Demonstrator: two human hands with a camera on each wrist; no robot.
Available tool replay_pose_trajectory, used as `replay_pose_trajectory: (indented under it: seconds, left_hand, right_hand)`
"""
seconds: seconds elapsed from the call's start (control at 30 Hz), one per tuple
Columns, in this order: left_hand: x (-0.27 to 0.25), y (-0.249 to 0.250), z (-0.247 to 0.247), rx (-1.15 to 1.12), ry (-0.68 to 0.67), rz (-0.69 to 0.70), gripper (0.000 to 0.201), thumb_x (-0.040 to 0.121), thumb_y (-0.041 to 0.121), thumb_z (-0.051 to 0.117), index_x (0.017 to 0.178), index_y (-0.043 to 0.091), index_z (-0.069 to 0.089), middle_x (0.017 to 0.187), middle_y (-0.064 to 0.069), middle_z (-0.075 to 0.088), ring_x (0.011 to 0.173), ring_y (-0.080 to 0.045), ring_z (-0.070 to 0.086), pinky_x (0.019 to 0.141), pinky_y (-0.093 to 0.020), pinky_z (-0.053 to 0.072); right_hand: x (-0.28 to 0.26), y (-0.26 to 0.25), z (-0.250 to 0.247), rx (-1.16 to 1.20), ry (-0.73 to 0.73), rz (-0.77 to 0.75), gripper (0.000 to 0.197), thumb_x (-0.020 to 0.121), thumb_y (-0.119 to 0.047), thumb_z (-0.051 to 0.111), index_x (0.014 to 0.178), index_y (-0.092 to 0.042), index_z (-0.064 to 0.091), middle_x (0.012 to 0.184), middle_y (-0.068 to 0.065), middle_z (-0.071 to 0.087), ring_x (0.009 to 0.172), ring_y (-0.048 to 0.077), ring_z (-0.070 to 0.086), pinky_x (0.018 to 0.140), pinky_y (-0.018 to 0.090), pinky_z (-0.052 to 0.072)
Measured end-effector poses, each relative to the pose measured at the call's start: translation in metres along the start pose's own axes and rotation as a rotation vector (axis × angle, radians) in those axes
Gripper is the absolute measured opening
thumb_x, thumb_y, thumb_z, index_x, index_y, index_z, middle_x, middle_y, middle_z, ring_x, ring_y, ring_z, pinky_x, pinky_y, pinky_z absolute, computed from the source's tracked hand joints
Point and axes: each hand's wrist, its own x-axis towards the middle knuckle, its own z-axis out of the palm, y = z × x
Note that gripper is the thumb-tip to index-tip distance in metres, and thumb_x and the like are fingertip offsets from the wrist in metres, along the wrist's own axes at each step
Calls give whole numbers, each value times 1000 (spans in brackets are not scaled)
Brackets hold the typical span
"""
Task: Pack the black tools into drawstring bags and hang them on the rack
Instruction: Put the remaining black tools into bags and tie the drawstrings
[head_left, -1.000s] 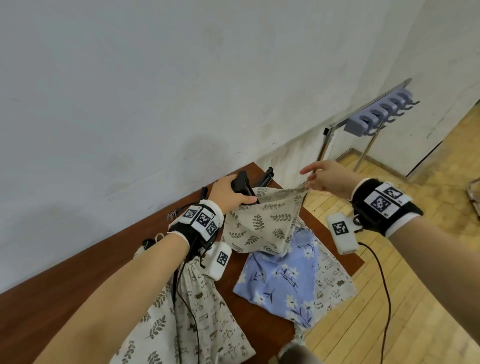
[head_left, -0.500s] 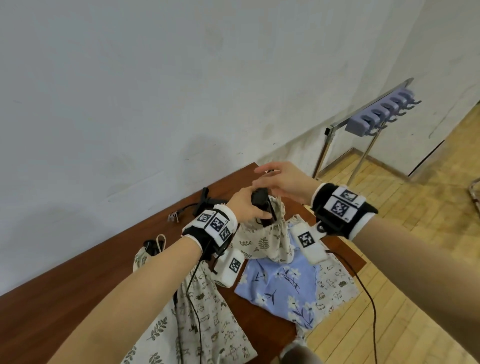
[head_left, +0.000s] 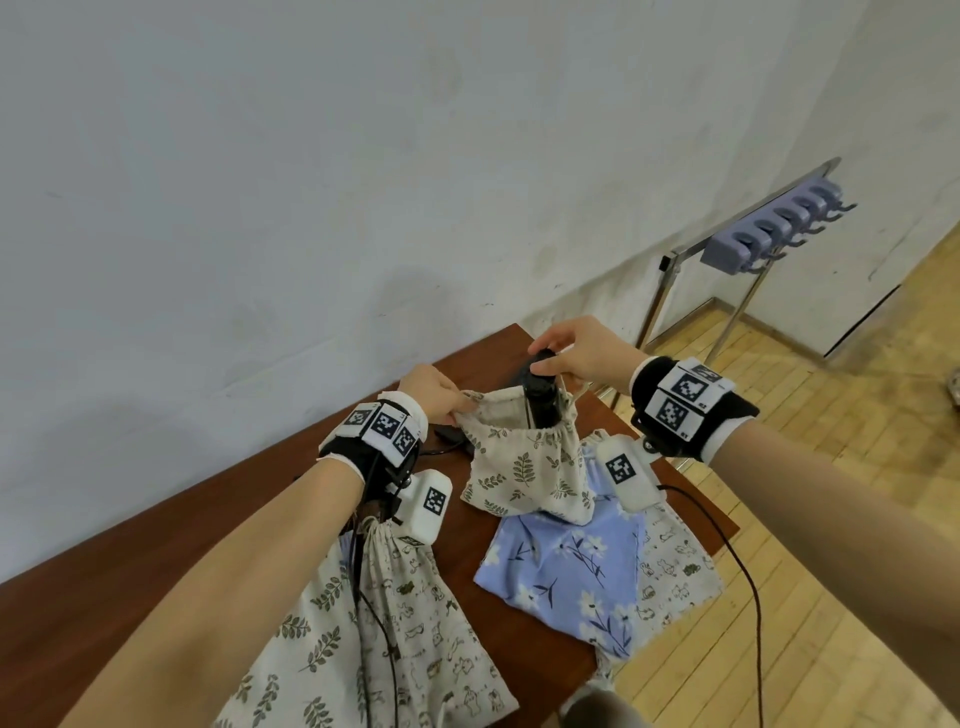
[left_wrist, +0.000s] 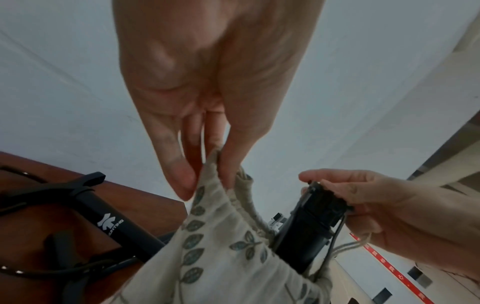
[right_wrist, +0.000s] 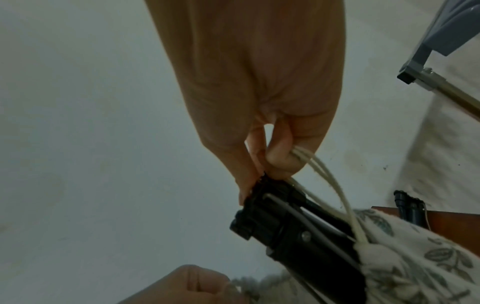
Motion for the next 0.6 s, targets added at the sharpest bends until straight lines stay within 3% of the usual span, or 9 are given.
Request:
replay_pose_trajectory:
  seconds: [0.1,0.23,0.33,0.4,0.47,0.53,0.6]
  left_hand:
    - [-6,3,0,-93,58,75,16,85,21,70,79,6,72,75,-3,63,67,-11,61,56,-17,55]
    - [-5,0,1,-19,175,160,17,88,24,66,83,10,75,79,-6,70,70,-21,69,70,-33,60]
    - [-5,-3,3,101,254,220,15,86,24,62,81,19,76,69,3,66,57,-15,60,63,-28,54]
    - [-6,-2,2,123,287,251,17,85,26,61,72,23,71,66,2,61,55,-16,53,61,-29,49]
    - [-5,-1,-1,-1,299,258,19,84,23,64,68,16,71,72,-1,67,66,-16,60,70,-29,52]
    - [-9,6,-4,-200,222,270,19,85,17,65,69,11,72,80,0,71,79,-15,65,86,-33,53]
    - [-18,17,-9,-428,116,271,26,88,10,60,63,5,66,73,-3,69,79,-17,65,93,-40,52]
  right_hand:
    - [0,1,2,46,-3,14,22,84,-15,73,106,-11,69,115,16,62,37,4,43,46,21,43]
    - [-2,4,10,149,-66,53,20,84,-13,74,103,-10,69,105,24,63,40,9,43,45,24,38]
    - [-4,5,18,193,-75,78,19,84,-15,74,101,-12,70,91,11,60,35,0,43,41,19,36]
    - [-4,6,22,242,-70,93,19,84,-13,73,102,-9,70,88,10,58,34,2,41,39,19,34]
    - [-4,7,24,277,-42,103,21,84,-11,73,104,-6,70,87,13,58,33,3,39,37,19,32]
    - [-3,7,26,283,-15,97,21,85,-12,72,105,-5,69,86,11,58,34,2,41,36,17,32]
    - [-2,9,28,284,19,78,19,86,-13,71,103,-6,69,84,9,58,39,2,45,36,15,33]
